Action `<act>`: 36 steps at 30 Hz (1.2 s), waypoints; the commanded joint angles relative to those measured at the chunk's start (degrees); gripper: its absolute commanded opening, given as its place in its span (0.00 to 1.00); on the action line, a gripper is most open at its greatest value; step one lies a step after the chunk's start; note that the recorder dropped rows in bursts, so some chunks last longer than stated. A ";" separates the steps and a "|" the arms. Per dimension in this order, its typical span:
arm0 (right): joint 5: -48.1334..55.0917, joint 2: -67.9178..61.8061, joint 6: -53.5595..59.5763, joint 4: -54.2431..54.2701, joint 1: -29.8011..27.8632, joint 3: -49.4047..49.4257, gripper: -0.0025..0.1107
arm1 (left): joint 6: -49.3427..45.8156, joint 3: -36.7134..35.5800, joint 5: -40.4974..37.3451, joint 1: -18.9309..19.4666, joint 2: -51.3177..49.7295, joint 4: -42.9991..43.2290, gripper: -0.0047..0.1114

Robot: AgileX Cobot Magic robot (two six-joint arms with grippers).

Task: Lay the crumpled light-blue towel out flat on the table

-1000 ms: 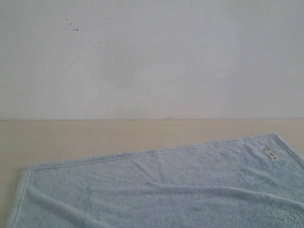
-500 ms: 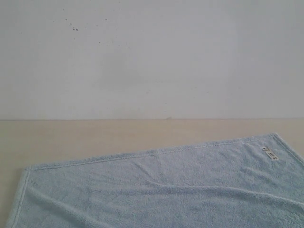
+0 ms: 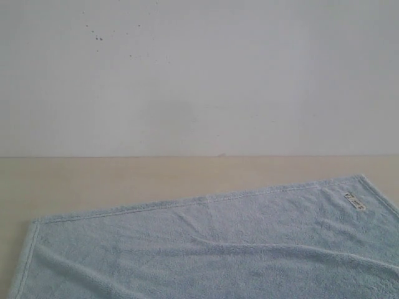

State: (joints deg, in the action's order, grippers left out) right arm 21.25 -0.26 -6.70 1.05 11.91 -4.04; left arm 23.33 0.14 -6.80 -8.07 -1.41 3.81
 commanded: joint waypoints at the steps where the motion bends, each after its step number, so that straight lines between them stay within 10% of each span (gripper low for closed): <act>1: -2.84 0.26 -0.41 -2.20 -0.01 4.04 0.03 | 0.13 -0.14 -0.15 -0.40 0.38 0.13 0.07; 11: 0.50 0.26 -1.30 -2.45 -0.01 4.04 0.03 | -0.32 -0.14 -11.32 0.00 1.41 0.10 0.07; 36: 0.50 0.26 -1.30 -2.45 -0.01 4.04 0.03 | -0.44 -0.14 -10.72 0.12 1.41 0.10 0.07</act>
